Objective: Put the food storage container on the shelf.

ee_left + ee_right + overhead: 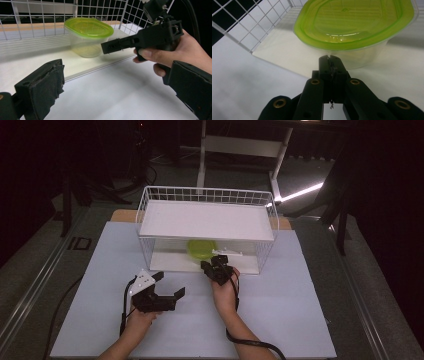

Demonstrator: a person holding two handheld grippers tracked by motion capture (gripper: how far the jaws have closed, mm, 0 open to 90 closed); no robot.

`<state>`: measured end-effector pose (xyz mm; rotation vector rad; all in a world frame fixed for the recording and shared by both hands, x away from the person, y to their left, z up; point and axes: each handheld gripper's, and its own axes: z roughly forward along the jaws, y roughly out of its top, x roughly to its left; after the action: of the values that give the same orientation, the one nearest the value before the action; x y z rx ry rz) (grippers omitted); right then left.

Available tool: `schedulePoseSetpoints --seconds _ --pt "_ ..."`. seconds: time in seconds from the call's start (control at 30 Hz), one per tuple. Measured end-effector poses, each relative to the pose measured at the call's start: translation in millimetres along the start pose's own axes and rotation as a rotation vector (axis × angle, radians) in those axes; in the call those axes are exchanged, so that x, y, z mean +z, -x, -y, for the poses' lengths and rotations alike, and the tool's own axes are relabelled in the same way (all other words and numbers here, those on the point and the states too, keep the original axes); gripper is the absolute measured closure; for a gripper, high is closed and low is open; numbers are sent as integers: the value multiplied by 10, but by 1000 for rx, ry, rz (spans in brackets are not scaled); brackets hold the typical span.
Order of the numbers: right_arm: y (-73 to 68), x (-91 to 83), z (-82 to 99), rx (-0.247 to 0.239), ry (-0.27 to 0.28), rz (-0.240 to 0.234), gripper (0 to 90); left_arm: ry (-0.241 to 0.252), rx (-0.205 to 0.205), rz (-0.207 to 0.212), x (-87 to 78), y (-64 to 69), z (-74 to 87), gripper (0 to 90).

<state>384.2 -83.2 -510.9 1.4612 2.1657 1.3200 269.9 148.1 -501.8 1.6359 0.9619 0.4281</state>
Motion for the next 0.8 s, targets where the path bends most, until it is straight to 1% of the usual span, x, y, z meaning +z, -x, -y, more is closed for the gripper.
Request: schedulePoseSetpoints --seconds 0.07,0.2,0.3,0.43,0.5,0.53,0.63,0.67,0.7,0.73,0.8 --pt "-9 18 -16 3 -7 1 886 -2 1 0 4 -1 13 15" --pt "-31 -3 -4 2 0 -5 886 -10 0 0 16 -9 29 15" --pt "-70 -87 52 -21 -9 -20 857 -10 0 3 18 -7 23 15" --pt "-76 -207 126 -47 -11 -25 821 -10 -2 23 30 22 9 15" --pt "-78 -283 172 -45 -9 -28 785 -9 9 30 43 55 -6 15" --pt "-83 -318 191 -48 -5 -33 757 -11 14 38 44 62 -13 15" --pt "-109 -428 225 -87 14 -34 631 -10 23 56 45 98 -42 15" --pt "-119 -475 236 -99 23 -41 556 -8 19 62 45 104 -47 15" --pt "-123 -496 243 -101 24 -50 496 -9 19 67 43 110 -55 15" --pt "-128 -524 251 -106 26 -58 465 -10 22 69 41 116 -61 15" --pt "-141 -578 267 -109 33 -74 367 -13 23 75 34 132 -68 15"
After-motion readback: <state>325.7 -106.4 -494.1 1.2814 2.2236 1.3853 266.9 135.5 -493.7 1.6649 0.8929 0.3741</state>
